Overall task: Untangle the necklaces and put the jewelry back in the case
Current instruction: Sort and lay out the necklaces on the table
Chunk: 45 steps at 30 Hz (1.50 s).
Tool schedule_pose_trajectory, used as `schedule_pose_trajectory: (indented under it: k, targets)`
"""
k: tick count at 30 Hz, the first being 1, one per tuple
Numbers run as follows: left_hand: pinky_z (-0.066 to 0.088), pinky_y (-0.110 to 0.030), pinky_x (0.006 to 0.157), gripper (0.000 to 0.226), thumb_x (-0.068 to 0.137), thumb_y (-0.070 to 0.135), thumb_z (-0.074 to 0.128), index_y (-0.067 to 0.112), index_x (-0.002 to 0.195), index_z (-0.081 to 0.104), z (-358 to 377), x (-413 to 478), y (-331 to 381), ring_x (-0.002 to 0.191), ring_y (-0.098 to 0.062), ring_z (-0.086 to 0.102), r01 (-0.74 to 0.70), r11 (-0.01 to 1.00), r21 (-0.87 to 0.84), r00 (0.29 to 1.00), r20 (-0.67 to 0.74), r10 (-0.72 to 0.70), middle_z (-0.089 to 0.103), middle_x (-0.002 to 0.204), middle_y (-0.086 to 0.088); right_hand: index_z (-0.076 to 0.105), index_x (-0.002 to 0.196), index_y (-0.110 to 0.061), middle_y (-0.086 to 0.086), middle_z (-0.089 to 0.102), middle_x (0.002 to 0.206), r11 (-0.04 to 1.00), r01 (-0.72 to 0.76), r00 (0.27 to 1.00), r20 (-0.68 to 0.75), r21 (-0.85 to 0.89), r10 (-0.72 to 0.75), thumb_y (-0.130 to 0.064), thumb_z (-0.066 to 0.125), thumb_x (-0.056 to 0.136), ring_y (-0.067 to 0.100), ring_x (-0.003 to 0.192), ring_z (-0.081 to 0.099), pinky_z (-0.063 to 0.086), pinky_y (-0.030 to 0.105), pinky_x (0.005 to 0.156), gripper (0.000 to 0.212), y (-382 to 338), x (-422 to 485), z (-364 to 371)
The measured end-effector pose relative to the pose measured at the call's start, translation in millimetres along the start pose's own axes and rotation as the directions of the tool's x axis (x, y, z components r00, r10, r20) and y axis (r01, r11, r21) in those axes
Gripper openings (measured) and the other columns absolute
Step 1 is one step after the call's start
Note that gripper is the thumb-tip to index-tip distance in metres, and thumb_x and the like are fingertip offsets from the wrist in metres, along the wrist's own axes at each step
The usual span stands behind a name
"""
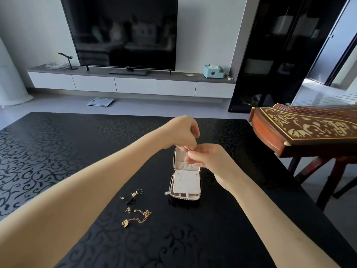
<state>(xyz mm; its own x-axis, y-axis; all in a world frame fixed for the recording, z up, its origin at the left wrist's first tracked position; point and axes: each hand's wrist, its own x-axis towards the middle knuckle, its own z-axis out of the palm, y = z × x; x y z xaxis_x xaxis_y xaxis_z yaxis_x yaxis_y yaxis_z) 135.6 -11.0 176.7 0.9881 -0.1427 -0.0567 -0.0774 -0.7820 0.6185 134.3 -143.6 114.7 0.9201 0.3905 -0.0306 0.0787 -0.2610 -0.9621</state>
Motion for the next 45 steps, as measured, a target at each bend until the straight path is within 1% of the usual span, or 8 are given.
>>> schedule_pose_trajectory:
  k: [3, 10, 14, 17, 22, 31, 41, 45]
  targets:
    - [0.05, -0.019, 0.054, 0.029, 0.072, -0.004, 0.068, 0.011, 0.096, 0.061, -16, 13, -6, 0.056, -0.011, 0.057, 0.013, 0.997, -0.075, 1.0, 0.002, -0.013, 0.056, 0.07, 0.001, 0.072, 0.084, -0.002, 0.01, 0.071, 0.08, 0.999, 0.004, 1.0, 0.018, -0.035, -0.003, -0.012, 0.063, 0.084, 0.012, 0.077, 0.067, 0.053, 0.029, 0.082, 0.013, -13, 20, -5]
    - [0.05, -0.034, 0.085, 0.036, 0.07, 0.006, 0.078, 0.024, 0.096, 0.063, -43, 36, -22, 0.091, -0.01, 0.059, 0.082, 0.957, -0.277, 0.996, 0.049, -0.071, 0.063, 0.097, 0.003, 0.072, 0.088, -0.009, 0.003, 0.056, 0.059, 0.995, -0.006, 1.0, 0.003, -0.1, 0.006, -0.019, 0.069, 0.083, 0.01, 0.052, 0.053, 0.054, 0.032, 0.073, 0.012, -31, 58, -16]
    - [0.047, -0.028, 0.078, 0.023, 0.074, 0.009, 0.073, 0.022, 0.092, 0.065, -34, 44, -54, 0.095, -0.014, 0.059, 0.056, 0.941, -0.334, 0.977, -0.174, -0.12, 0.066, 0.098, 0.002, 0.066, 0.084, -0.003, 0.003, 0.053, 0.057, 1.0, -0.029, 0.999, -0.039, 0.003, 0.029, -0.015, 0.066, 0.085, 0.015, 0.054, 0.052, 0.053, 0.027, 0.062, 0.012, -38, 74, -28]
    - [0.04, -0.023, 0.067, 0.008, 0.078, 0.013, 0.065, 0.02, 0.082, 0.066, 7, 52, -88, 0.079, -0.013, 0.056, 0.043, 0.997, -0.057, 0.874, -0.482, -0.065, 0.06, 0.078, 0.01, 0.063, 0.078, -0.006, 0.003, 0.059, 0.059, 0.999, 0.01, 0.998, -0.058, 0.04, -0.008, -0.013, 0.064, 0.086, 0.015, 0.056, 0.059, 0.056, 0.031, 0.07, 0.011, -39, 84, -31]
    - [0.045, -0.034, 0.058, 0.011, 0.07, 0.009, 0.075, 0.016, 0.07, 0.066, 91, 55, -150, 0.061, -0.019, 0.046, -0.058, 0.945, 0.321, 0.751, -0.61, 0.253, 0.05, 0.065, 0.007, 0.063, 0.081, -0.009, 0.007, 0.064, 0.067, 0.996, 0.085, 0.992, -0.091, 0.015, -0.083, -0.013, 0.062, 0.087, 0.02, 0.068, 0.065, 0.056, 0.036, 0.077, 0.008, -39, 100, -27]
    - [0.025, -0.024, 0.065, 0.024, 0.056, -0.004, 0.069, 0.016, 0.067, 0.06, 140, 74, -179, 0.075, -0.015, 0.034, -0.07, 0.811, 0.581, 0.787, -0.467, 0.403, 0.062, 0.078, 0.008, 0.062, 0.082, -0.009, 0.007, 0.066, 0.07, 0.992, 0.128, 0.983, -0.132, 0.002, -0.127, -0.012, 0.06, 0.089, 0.018, 0.069, 0.067, 0.057, 0.037, 0.079, 0.008, -38, 126, -17]
    - [0.032, -0.027, 0.06, 0.026, 0.046, 0.008, 0.071, 0.016, 0.065, 0.057, 148, 84, -175, 0.063, -0.019, 0.048, -0.013, 0.767, 0.642, 0.887, -0.347, 0.305, 0.053, 0.064, 0.004, 0.062, 0.081, -0.008, 0.008, 0.066, 0.069, 0.987, 0.148, 0.97, -0.202, 0.056, -0.134, -0.01, 0.059, 0.088, 0.021, 0.07, 0.067, 0.059, 0.036, 0.076, 0.008, -29, 136, -14]
    - [0.021, -0.029, 0.074, 0.021, 0.07, 0.011, 0.059, 0.014, 0.091, 0.057, 151, 81, -176, 0.092, -0.023, 0.044, 0.052, 0.774, 0.632, 0.938, -0.297, 0.18, 0.049, 0.095, 0.0, 0.062, 0.08, -0.008, 0.009, 0.066, 0.069, 0.987, 0.146, 0.969, -0.211, 0.065, -0.129, -0.01, 0.059, 0.089, 0.022, 0.07, 0.067, 0.059, 0.036, 0.076, 0.009, -26, 140, -11]
